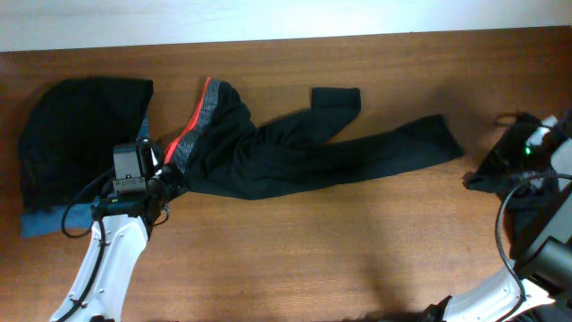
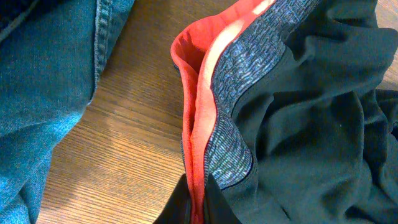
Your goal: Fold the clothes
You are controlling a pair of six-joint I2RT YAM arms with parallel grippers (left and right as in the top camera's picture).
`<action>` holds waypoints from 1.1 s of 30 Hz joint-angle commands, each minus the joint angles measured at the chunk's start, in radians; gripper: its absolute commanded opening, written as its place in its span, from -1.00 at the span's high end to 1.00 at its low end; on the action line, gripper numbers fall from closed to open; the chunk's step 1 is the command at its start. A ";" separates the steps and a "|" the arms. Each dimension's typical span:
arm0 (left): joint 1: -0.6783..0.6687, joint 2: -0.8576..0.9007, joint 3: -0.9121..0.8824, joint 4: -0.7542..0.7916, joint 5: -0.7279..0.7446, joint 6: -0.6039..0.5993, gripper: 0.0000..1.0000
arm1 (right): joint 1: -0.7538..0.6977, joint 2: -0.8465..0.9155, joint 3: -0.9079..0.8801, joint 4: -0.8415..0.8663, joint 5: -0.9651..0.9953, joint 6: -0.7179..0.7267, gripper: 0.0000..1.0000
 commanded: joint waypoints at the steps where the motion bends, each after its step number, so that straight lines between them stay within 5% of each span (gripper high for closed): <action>1: 0.003 -0.016 0.009 -0.002 -0.013 0.016 0.96 | 0.058 -0.001 0.113 -0.048 -0.064 -0.049 -0.31; 6: 0.003 -0.016 0.009 -0.005 -0.013 0.016 0.95 | 0.154 0.000 0.216 -0.183 -0.067 -0.144 -0.31; 12: 0.003 -0.016 0.009 -0.006 -0.014 0.016 0.87 | 0.228 0.004 0.176 -0.211 -0.011 -0.173 -0.62; 33: 0.003 -0.016 0.009 -0.009 -0.014 0.016 0.86 | 0.271 0.194 0.149 -0.104 -0.045 -0.190 -0.68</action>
